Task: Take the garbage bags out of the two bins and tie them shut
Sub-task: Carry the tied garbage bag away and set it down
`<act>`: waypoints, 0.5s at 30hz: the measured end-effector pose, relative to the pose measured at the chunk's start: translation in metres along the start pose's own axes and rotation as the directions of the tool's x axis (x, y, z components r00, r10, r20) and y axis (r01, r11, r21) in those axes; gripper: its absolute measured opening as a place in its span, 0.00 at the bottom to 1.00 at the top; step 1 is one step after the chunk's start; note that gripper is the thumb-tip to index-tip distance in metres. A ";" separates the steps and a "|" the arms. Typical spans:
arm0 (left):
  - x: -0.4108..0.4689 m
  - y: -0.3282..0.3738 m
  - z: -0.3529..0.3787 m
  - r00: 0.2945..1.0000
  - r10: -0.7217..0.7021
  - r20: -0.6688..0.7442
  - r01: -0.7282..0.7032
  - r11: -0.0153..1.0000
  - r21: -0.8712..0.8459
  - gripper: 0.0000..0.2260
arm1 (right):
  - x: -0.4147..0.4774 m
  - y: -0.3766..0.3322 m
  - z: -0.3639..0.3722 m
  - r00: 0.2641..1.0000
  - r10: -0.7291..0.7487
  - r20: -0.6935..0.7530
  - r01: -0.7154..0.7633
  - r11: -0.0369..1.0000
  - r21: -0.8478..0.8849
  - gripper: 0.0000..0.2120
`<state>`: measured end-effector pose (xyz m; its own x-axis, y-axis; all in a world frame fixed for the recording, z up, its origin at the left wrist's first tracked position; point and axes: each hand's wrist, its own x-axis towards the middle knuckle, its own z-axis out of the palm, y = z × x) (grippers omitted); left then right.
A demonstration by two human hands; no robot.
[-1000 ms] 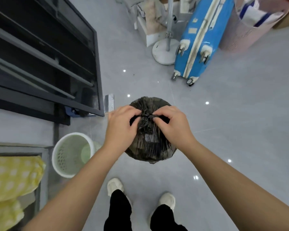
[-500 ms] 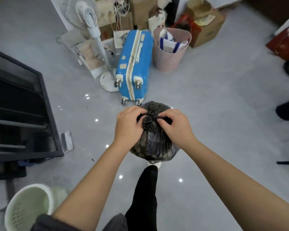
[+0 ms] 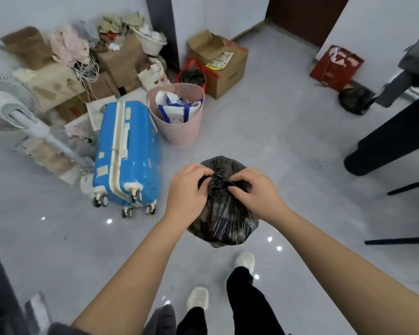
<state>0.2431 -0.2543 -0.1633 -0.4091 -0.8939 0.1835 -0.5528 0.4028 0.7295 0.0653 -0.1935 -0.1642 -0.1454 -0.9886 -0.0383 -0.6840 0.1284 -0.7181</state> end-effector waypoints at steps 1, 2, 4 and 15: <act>0.022 0.004 0.013 1.000 0.016 0.004 -0.016 1.000 0.007 0.09 | 0.018 0.014 -0.013 1.000 -0.007 -0.017 0.006 1.000 -0.008 0.06; 0.044 0.008 0.026 1.000 0.030 0.005 -0.030 0.999 0.012 0.09 | 0.036 0.027 -0.026 0.999 -0.009 -0.033 0.009 1.000 -0.011 0.05; 0.087 0.017 0.053 0.999 0.051 0.001 -0.051 0.998 0.032 0.08 | 0.073 0.054 -0.053 0.998 -0.021 -0.063 0.021 1.000 -0.005 0.03; 0.311 0.099 0.163 1.000 0.018 -0.009 -0.017 0.999 0.043 0.09 | 0.256 0.168 -0.216 0.996 -0.061 -0.058 0.059 0.998 -0.028 0.02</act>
<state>-0.0576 -0.4601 -0.1415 -0.4125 -0.8883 0.2019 -0.5764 0.4261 0.6973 -0.2412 -0.4080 -0.1450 -0.1452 -0.9883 0.0460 -0.7113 0.0720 -0.6992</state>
